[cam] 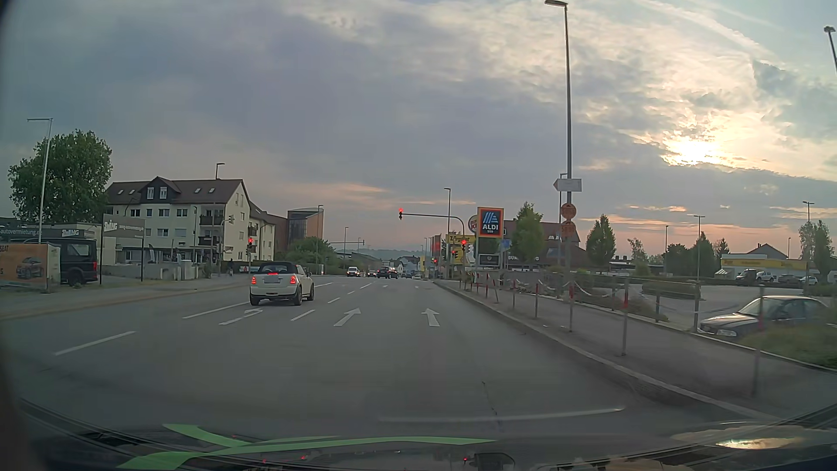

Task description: Follow the waypoints while adhering to traffic rules and regulations

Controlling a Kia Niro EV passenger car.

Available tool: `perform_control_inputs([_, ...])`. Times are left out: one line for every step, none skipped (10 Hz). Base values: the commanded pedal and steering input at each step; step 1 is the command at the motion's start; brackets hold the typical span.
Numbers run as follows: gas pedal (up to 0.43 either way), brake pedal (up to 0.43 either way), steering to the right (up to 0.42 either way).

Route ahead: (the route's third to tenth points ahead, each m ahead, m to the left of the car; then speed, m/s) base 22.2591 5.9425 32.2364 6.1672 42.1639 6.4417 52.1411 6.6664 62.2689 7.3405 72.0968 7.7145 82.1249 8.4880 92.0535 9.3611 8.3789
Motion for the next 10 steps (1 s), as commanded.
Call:
perform_control_inputs([0.000,0.152,-0.015])
perform_control_inputs([0.000,0.152,-0.016])
perform_control_inputs([0.000,0.152,-0.015])
perform_control_inputs([0.000,0.152,-0.015])
perform_control_inputs([0.000,0.146,-0.016])
perform_control_inputs([0.000,0.134,-0.016])
perform_control_inputs([0.000,0.134,-0.015])
perform_control_inputs([0.000,0.134,-0.016])
perform_control_inputs([0.000,0.134,-0.016])
perform_control_inputs([0.000,0.140,-0.016])
